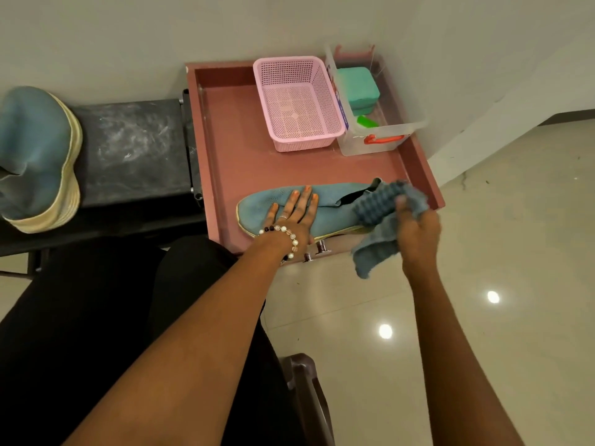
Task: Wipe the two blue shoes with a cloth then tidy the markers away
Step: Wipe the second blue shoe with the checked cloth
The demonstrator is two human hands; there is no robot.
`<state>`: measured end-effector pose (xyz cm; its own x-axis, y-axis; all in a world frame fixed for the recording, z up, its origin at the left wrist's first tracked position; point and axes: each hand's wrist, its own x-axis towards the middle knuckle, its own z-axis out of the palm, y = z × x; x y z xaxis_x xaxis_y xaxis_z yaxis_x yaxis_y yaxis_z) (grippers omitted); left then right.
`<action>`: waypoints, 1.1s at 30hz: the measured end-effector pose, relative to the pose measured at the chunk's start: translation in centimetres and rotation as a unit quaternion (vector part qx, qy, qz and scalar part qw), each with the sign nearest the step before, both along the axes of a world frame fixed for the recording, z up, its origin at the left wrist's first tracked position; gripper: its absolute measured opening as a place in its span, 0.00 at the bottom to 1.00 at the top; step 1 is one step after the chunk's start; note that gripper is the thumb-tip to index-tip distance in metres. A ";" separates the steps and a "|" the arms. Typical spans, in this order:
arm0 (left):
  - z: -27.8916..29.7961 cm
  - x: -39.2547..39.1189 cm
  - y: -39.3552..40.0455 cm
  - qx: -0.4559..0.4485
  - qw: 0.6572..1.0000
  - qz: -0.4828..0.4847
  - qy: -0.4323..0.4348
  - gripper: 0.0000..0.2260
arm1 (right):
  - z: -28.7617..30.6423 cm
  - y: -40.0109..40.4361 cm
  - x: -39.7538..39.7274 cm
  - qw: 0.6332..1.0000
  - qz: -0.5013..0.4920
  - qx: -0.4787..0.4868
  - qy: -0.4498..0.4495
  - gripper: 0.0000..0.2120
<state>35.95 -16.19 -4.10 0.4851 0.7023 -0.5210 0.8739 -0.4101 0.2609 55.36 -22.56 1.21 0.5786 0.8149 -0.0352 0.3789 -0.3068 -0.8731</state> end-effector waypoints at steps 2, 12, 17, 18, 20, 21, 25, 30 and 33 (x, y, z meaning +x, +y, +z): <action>-0.1 0.0 -0.1 0.007 1.000 -0.002 0.001 0.35 | 1.1 0.9 1.1 0.979 -0.203 0.033 -0.004 0.17; -0.1 -0.2 -0.1 0.002 1.000 0.005 -0.014 0.36 | -2.8 5.3 -1.7 0.958 0.047 -0.131 -0.251 0.16; -0.2 -0.1 -0.1 -0.002 1.000 0.010 -0.016 0.36 | -3.8 4.2 -5.0 0.916 0.103 -0.130 -0.366 0.23; -0.1 -0.2 -0.1 -0.001 1.000 0.007 -0.014 0.35 | -4.1 3.7 -5.8 0.910 0.125 -0.125 -0.375 0.19; 0.0 -0.2 -0.1 0.001 1.000 -0.001 -0.014 0.35 | -4.1 2.6 -5.9 0.899 0.170 -0.081 -0.394 0.14; 0.0 -0.3 -0.1 0.002 1.000 -0.004 -0.015 0.35 | -3.7 2.3 -4.9 0.891 0.205 -0.059 -0.400 0.14; -0.1 -0.4 0.2 -0.010 1.000 -0.007 -0.023 0.35 | -2.1 2.1 1.1 0.886 0.281 -0.051 -0.365 0.17; -0.1 -0.5 0.2 -0.008 1.000 -0.008 -0.028 0.35 | -3.1 3.8 0.7 0.966 0.109 -0.084 -0.217 0.18; -0.1 -0.5 0.0 0.000 1.000 -0.006 -0.029 0.35 | -3.6 3.4 -2.0 0.963 0.099 -0.105 -0.229 0.24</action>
